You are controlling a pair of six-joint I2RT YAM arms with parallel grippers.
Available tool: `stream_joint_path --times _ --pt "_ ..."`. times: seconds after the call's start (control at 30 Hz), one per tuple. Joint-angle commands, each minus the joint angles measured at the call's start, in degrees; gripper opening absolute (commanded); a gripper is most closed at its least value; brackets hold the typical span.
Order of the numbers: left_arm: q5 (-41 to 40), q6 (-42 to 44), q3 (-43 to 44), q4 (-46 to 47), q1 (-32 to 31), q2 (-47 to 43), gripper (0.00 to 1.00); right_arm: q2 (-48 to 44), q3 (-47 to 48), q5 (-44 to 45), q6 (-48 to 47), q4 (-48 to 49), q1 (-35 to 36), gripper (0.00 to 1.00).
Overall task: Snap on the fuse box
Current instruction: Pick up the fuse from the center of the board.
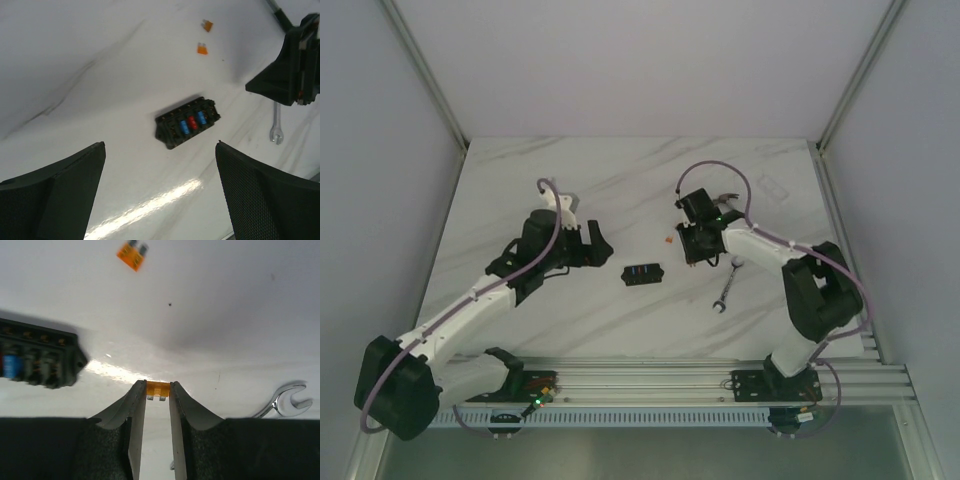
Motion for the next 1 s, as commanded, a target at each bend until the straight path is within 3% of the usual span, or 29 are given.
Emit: stream_joint_path --times 0.0,0.17,0.47,0.57,0.7,0.97 --pt "-1.72 -4.67 -3.34 15.44 -4.47 1.06 1.00 -6.00 -1.72 1.03 6.48 4.81 1.27 0.27" --pt "-4.68 -4.56 -6.85 26.84 -9.85 2.21 0.99 -11.87 -3.85 0.46 12.55 8.80 3.09 0.27" --pt "-7.52 -2.83 -11.85 41.57 -16.62 4.82 0.88 -18.22 -6.83 0.35 22.21 15.04 5.99 0.28" --pt "-6.86 -2.13 -11.95 44.80 -18.29 6.72 0.80 -19.47 -7.15 -0.30 24.37 16.53 6.94 0.28" --pt "-7.12 -1.60 -11.03 47.00 -20.24 9.55 0.61 -20.73 -7.67 -0.79 26.23 18.05 8.05 0.29" --pt "-8.48 -0.31 -9.53 49.24 -21.52 12.38 0.48 -21.40 -8.21 -1.74 27.99 19.66 9.76 0.29"
